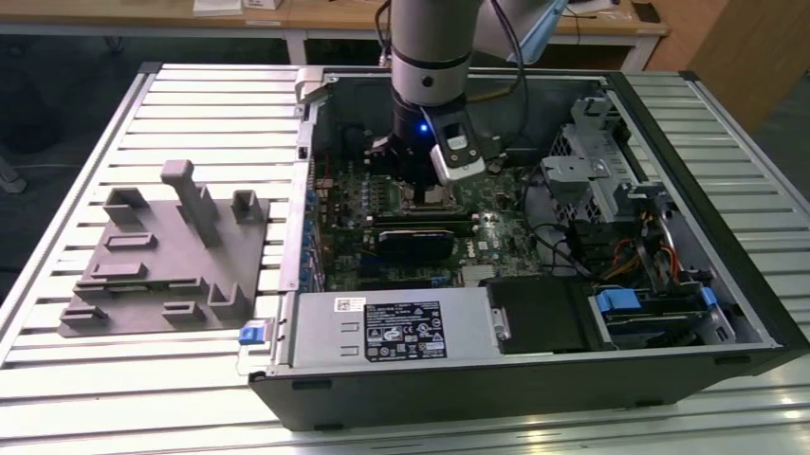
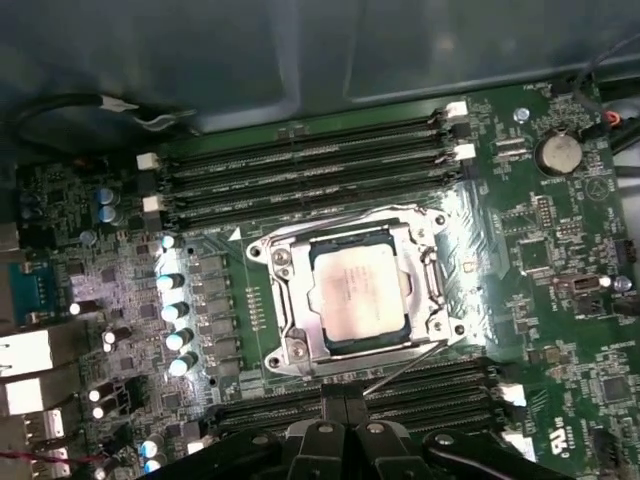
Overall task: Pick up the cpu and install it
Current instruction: 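Install the second cpu locking lever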
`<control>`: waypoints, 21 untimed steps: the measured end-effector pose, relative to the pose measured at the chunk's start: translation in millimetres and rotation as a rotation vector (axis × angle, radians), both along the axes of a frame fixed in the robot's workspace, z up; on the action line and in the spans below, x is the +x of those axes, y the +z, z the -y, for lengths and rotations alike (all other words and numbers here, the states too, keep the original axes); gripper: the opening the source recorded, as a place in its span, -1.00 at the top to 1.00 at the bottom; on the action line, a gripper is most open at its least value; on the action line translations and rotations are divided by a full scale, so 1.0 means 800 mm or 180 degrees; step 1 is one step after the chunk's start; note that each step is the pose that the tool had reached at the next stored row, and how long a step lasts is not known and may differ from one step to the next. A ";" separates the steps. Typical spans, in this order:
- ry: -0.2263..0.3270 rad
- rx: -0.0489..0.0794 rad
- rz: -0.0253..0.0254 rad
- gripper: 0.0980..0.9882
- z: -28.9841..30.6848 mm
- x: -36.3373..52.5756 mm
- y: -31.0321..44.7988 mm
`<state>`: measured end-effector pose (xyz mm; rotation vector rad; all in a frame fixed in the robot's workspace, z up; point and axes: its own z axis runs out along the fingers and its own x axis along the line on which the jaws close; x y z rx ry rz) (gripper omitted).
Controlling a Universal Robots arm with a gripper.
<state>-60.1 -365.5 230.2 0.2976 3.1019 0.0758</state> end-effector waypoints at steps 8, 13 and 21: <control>0.0000 0.0175 0.0000 0.98 0.0143 -0.002 -0.0055; 0.0000 0.0260 0.0000 0.98 0.0216 -0.004 -0.0093; 0.0000 0.0376 0.0000 0.98 0.0307 -0.008 -0.0162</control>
